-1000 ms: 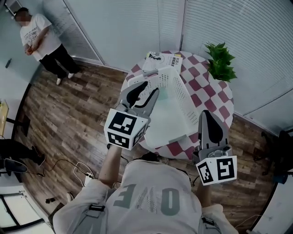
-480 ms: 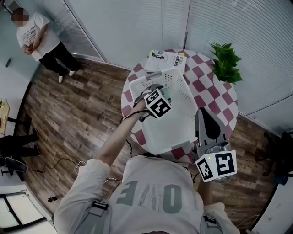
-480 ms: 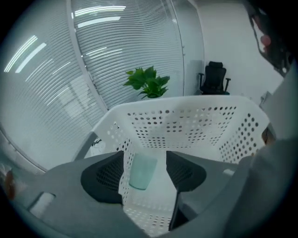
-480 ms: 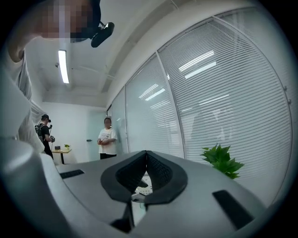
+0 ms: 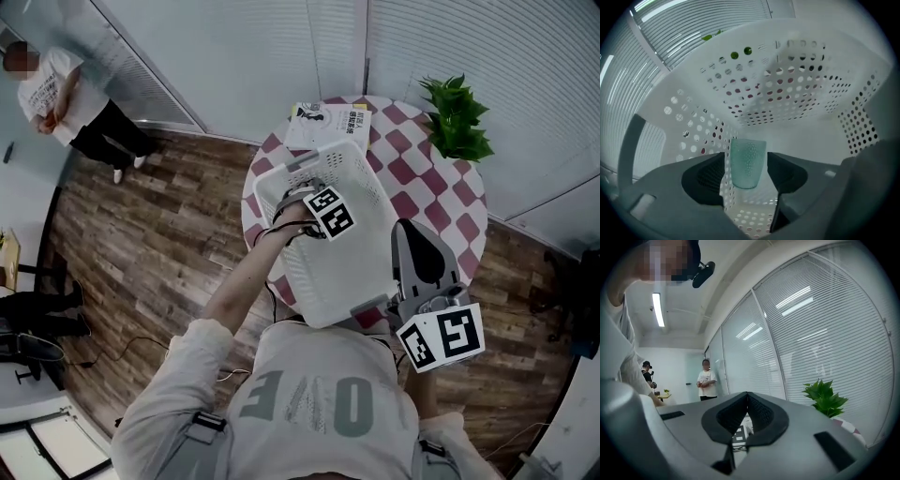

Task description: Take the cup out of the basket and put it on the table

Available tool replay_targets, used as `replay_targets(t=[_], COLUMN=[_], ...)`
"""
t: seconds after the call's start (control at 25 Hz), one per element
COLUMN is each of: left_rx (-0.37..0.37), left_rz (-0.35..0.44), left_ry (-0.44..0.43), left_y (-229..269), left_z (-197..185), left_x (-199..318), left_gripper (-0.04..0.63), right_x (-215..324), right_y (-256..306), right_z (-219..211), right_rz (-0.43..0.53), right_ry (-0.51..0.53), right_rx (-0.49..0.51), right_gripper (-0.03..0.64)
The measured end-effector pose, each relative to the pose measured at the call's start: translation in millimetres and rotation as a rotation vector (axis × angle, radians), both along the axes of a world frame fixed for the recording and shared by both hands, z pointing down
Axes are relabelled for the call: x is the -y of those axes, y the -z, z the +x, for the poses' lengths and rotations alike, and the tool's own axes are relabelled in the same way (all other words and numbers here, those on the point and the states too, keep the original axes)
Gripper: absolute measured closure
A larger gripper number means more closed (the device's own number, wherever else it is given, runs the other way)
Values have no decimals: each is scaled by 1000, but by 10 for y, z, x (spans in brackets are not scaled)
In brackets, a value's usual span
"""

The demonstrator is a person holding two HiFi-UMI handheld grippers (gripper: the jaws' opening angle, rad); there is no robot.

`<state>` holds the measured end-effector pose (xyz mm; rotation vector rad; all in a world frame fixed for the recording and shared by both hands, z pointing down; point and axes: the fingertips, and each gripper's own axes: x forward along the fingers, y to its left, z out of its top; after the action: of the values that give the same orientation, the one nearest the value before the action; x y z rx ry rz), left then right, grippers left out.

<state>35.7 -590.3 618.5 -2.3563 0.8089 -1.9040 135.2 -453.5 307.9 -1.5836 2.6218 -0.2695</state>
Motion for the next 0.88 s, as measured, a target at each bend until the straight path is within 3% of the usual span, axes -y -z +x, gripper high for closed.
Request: replay_targets(t=[0.24,0.44,0.64,0.88], left_rx=[28,25,79,82], left_rz=[-34,-29,-21,88], left_ry=[-2,-72,-115,-98], left_y=[-249,-305,-430,-522], left_z=[-15,184,222,360], left_x=[54,73,210,311], left_gripper=[325,325,307,275], right_x=[111,202,290,386], right_y=[-76,-144,-207,-291], right_z=[-52,-63,-42,-16], right_rz=[-30,-65,-86,-115], right_ry=[12,26,27,15], right_rx=[10,29,70,84], right_gripper=[606,606,606,606])
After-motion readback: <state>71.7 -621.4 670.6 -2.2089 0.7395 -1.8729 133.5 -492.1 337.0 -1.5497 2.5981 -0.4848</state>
